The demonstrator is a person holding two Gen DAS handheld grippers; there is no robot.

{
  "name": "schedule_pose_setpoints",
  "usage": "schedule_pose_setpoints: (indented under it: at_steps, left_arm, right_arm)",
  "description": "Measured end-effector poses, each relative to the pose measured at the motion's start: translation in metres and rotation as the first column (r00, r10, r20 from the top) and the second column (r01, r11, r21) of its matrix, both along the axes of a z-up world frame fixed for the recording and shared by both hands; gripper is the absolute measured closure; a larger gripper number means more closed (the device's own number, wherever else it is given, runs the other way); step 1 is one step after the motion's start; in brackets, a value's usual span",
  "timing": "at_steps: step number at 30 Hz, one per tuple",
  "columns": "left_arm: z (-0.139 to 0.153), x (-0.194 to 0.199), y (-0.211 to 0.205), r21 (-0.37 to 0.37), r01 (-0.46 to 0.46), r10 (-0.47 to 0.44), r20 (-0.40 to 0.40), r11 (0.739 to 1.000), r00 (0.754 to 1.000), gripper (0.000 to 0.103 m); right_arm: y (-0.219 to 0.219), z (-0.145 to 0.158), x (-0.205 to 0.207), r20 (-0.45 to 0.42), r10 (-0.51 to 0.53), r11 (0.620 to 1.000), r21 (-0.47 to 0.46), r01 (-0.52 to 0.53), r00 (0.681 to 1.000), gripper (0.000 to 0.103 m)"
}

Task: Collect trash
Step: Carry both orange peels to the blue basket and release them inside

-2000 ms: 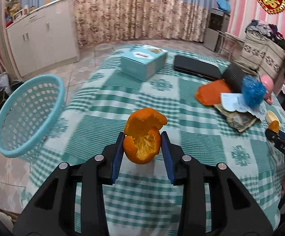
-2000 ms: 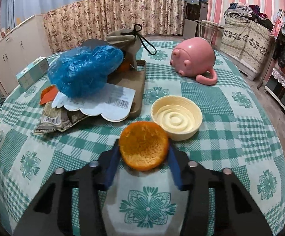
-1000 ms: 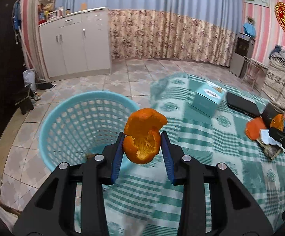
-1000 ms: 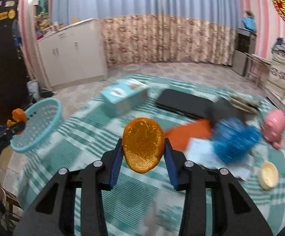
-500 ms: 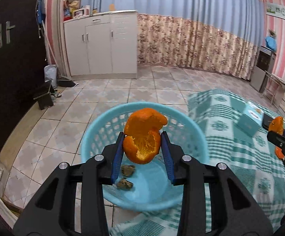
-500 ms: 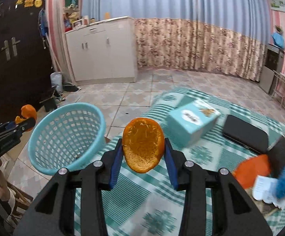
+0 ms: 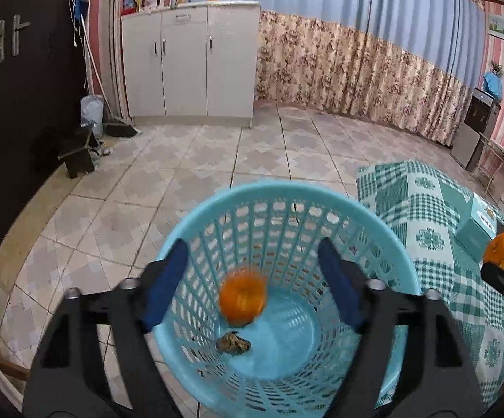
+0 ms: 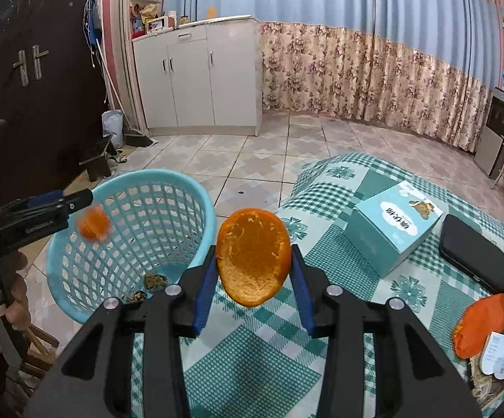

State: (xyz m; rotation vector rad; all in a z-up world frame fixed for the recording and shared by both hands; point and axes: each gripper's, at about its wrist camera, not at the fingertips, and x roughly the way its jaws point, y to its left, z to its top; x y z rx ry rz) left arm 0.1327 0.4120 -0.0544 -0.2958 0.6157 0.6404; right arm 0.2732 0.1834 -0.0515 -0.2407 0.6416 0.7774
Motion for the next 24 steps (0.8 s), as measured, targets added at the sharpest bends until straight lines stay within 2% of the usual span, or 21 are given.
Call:
schedule_pose_setpoints:
  at_steps: [2, 9, 15, 24]
  left_arm:
    - [0.003, -0.002, 0.002, 0.009, -0.007, 0.007, 0.003, 1.000, 1.000, 0.025]
    - [0.010, -0.028, 0.007, 0.045, -0.076, 0.075, 0.021, 0.996, 0.997, 0.011]
    - [0.005, -0.047, 0.012, 0.073, -0.107, 0.108, -0.003, 0.992, 0.994, 0.011]
    - [-0.003, -0.060, 0.030, 0.029, -0.135, 0.135, -0.014, 0.990, 0.991, 0.010]
  right_arm:
    - [0.005, -0.001, 0.001, 0.000, 0.005, 1.000, -0.003, -0.005, 1.000, 0.063]
    - [0.027, -0.006, -0.004, 0.004, 0.043, 0.999, -0.016, -0.042, 0.999, 0.063]
    - [0.062, -0.013, -0.013, 0.004, 0.097, 0.995, -0.037, -0.097, 0.995, 0.063]
    - [0.095, -0.022, -0.022, -0.003, 0.159, 0.985, -0.062, -0.158, 0.987, 0.061]
